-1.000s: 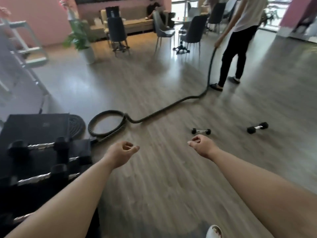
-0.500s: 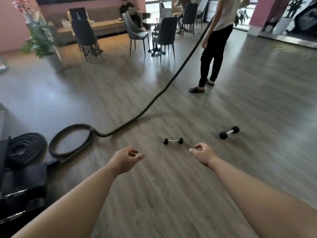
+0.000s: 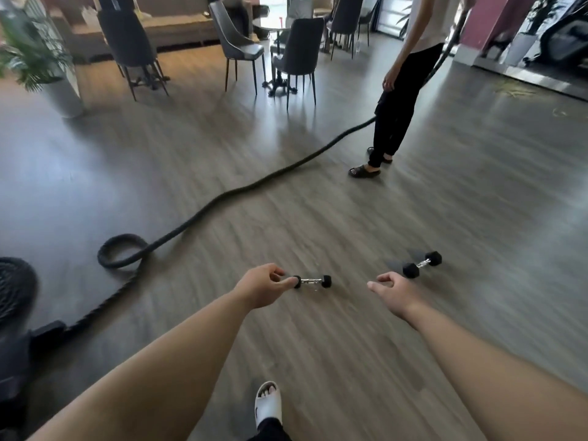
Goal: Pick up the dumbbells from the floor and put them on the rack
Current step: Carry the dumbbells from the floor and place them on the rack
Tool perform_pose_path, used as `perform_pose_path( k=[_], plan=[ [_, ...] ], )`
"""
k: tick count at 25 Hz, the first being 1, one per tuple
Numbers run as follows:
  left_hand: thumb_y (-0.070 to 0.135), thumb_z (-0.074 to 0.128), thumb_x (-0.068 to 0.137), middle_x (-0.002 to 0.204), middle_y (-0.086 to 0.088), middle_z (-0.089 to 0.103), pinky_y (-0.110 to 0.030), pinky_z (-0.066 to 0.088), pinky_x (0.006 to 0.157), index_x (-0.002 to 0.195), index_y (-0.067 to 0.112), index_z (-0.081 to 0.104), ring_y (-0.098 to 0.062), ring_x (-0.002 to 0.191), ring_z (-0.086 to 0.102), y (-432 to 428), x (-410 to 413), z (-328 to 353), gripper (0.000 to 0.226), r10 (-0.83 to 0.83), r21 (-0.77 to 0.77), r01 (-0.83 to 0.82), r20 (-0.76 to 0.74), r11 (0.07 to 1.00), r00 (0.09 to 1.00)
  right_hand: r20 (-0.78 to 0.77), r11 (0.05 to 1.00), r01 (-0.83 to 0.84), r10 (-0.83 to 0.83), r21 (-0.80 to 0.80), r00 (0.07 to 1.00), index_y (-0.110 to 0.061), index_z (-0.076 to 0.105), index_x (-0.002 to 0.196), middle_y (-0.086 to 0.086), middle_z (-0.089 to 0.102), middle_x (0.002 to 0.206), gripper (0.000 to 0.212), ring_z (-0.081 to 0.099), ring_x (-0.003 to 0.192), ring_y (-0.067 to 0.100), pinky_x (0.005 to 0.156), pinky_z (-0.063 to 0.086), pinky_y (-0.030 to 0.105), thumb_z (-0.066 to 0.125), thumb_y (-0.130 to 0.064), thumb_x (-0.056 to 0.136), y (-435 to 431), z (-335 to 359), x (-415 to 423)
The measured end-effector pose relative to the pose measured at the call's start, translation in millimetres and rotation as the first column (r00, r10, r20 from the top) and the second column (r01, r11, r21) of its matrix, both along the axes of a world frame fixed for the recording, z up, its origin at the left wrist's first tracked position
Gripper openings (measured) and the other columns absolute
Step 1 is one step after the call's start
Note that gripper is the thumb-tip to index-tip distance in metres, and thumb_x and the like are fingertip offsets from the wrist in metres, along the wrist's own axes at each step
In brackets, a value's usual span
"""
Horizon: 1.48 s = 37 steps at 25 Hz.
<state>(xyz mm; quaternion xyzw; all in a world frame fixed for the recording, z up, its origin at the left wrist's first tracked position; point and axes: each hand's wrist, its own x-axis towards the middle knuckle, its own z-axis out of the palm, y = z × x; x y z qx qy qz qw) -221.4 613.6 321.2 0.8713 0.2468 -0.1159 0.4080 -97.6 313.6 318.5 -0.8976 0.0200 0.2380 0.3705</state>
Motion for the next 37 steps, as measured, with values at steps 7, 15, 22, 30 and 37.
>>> perform_pose_path(
  k=[7, 15, 22, 30, 37],
  plan=[
    [0.079, 0.063, 0.072, 0.102, 0.017, 0.066, -0.026, 0.048, 0.080, 0.116, 0.033, 0.066, -0.009, 0.097, 0.063, 72.4, 126.3, -16.6, 0.064, -0.080, -0.010, 0.080, -0.078, 0.997, 0.994, -0.052, 0.998, 0.031, -0.033, -0.046, 0.998, -0.019, 0.067, 0.116, -0.003, 0.066, 0.098, 0.035, 0.061, 0.091, 0.019, 0.075, 0.041, 0.030, 0.076, -0.042, 0.091, 71.3, -8.9, 97.9],
    [0.082, 0.064, 0.068, 0.098, 0.020, 0.065, -0.026, 0.048, 0.077, 0.111, 0.034, 0.066, -0.007, 0.094, 0.064, 108.1, 246.0, -60.1, 0.065, 0.039, -0.025, -0.043, -0.151, 0.999, 0.988, -0.155, 0.990, -0.124, 0.113, -0.066, 0.981, -0.021, 0.064, 0.119, -0.014, 0.060, 0.087, 0.036, 0.055, 0.075, 0.002, 0.077, 0.043, 0.030, 0.073, -0.045, 0.093, 120.5, -53.5, 251.8],
    [0.072, 0.070, 0.077, 0.094, 0.018, 0.071, -0.022, 0.052, 0.070, 0.105, 0.030, 0.068, -0.002, 0.081, 0.067, 115.3, 347.5, -126.4, 0.050, 0.219, -0.033, -0.240, -0.305, 0.970, 0.927, -0.355, 0.922, -0.344, 0.267, -0.175, 0.896, -0.025, 0.062, 0.124, -0.003, 0.063, 0.107, 0.042, 0.059, 0.094, 0.019, 0.082, 0.043, 0.031, 0.070, -0.051, 0.093, 129.9, -135.9, 382.0],
    [0.071, 0.070, 0.076, 0.110, 0.014, 0.065, -0.022, 0.045, 0.069, 0.118, 0.036, 0.059, 0.001, 0.088, 0.061, 135.1, 423.1, -331.7, 0.056, 0.153, -0.164, -0.255, -0.466, 0.953, 0.871, -0.515, 0.930, -0.295, 0.146, -0.221, 0.845, -0.023, 0.063, 0.124, -0.003, 0.065, 0.101, 0.041, 0.061, 0.096, 0.020, 0.086, 0.046, 0.034, 0.072, -0.048, 0.092, 168.9, -343.3, 447.9],
    [0.062, 0.079, 0.077, 0.121, 0.005, 0.066, -0.028, 0.053, 0.079, 0.134, 0.028, 0.058, -0.012, 0.096, 0.066, 167.0, 448.0, -581.9, 0.070, 0.200, -0.201, -0.363, -0.555, 0.910, 0.808, -0.565, 0.940, -0.227, 0.045, -0.255, 0.824, -0.018, 0.060, 0.135, 0.010, 0.067, 0.129, 0.059, 0.066, 0.105, 0.026, 0.087, 0.052, 0.037, 0.079, -0.048, 0.088, 191.1, -582.9, 465.6]
  ],
)
